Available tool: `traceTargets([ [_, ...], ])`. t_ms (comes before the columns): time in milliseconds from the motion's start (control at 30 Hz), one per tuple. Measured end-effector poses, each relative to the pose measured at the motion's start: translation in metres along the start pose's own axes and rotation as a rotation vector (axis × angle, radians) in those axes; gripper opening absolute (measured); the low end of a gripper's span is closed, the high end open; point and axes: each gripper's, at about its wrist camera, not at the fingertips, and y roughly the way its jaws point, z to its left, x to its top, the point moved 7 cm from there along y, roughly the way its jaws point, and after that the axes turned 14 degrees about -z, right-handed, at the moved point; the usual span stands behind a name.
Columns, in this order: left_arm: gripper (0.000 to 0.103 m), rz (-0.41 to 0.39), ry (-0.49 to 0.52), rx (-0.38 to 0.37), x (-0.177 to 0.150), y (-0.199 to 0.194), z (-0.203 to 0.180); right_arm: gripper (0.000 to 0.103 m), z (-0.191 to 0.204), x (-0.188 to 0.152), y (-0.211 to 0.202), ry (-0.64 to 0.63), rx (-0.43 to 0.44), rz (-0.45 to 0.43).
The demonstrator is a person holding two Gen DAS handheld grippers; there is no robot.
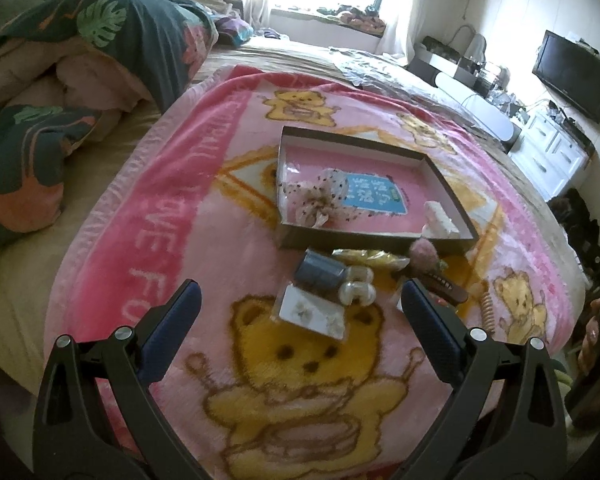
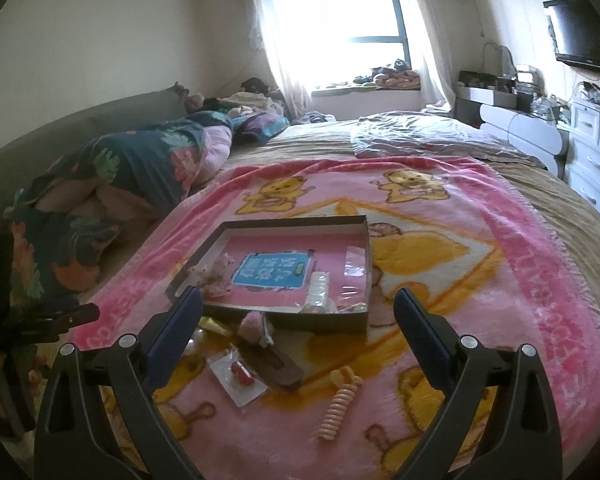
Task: Organize jewelry
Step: 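Lift both open tools away from the box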
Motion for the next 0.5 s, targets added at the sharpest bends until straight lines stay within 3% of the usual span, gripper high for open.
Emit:
traceTargets([
  [500,0.094,0.067,0.068,-0.017,-0.036,0.001,-0.006,0.096,0.041,-0.031,0.016,-0.09,0.092,0.092],
])
